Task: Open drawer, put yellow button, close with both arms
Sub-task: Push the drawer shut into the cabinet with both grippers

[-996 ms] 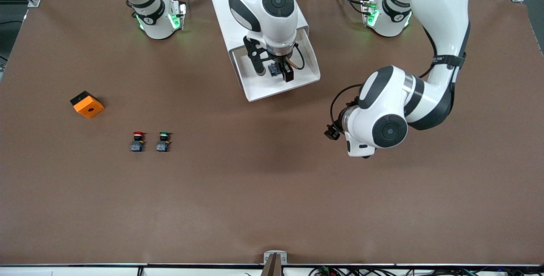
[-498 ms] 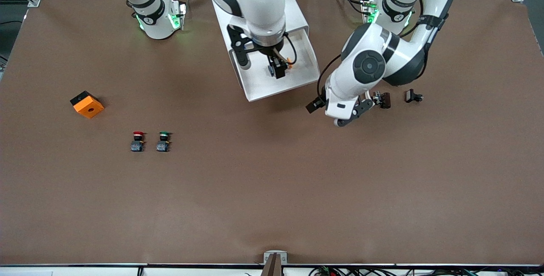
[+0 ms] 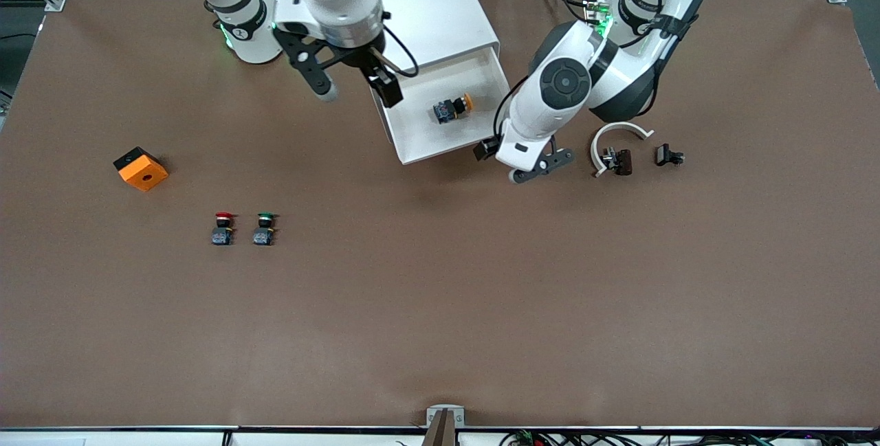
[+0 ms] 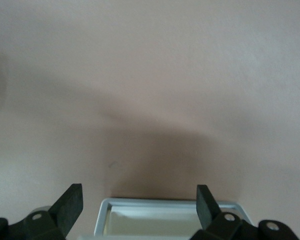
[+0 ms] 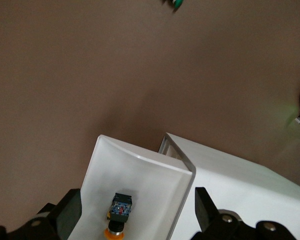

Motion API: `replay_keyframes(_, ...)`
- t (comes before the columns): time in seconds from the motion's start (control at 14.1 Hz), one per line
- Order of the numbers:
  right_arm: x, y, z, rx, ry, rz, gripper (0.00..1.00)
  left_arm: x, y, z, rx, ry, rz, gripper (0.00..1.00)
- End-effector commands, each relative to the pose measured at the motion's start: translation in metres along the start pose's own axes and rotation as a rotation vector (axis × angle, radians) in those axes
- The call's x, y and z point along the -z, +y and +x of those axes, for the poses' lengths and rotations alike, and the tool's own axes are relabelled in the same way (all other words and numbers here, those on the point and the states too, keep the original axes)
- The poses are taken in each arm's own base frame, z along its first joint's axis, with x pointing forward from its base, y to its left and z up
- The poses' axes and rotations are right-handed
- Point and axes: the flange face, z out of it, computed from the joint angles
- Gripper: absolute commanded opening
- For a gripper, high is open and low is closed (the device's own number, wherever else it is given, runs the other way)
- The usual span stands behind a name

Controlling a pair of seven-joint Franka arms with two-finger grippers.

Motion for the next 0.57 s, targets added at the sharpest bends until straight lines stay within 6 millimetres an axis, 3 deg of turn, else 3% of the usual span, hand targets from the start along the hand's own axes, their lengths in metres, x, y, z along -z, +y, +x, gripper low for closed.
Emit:
replay_keyframes(0.0, 0.025, 0.028, 0.054, 0.138, -0.004, 0.011, 1.0, -0.003, 0.003, -0.025, -0.059, 0.016, 0.009, 1.0)
replay_keyframes(0.21, 0.037, 0.059, 0.125, 0.287, -0.021, 0.015, 1.0, -0.019, 0.007, -0.053, -0.105, -0.006, 0.035, 1.0)
replay_keyframes(0.5, 0.031, 0.098, 0.197, 0.415, -0.044, 0.02, 1.0, -0.037, 0.015, -0.099, -0.161, -0.038, 0.062, 1.0)
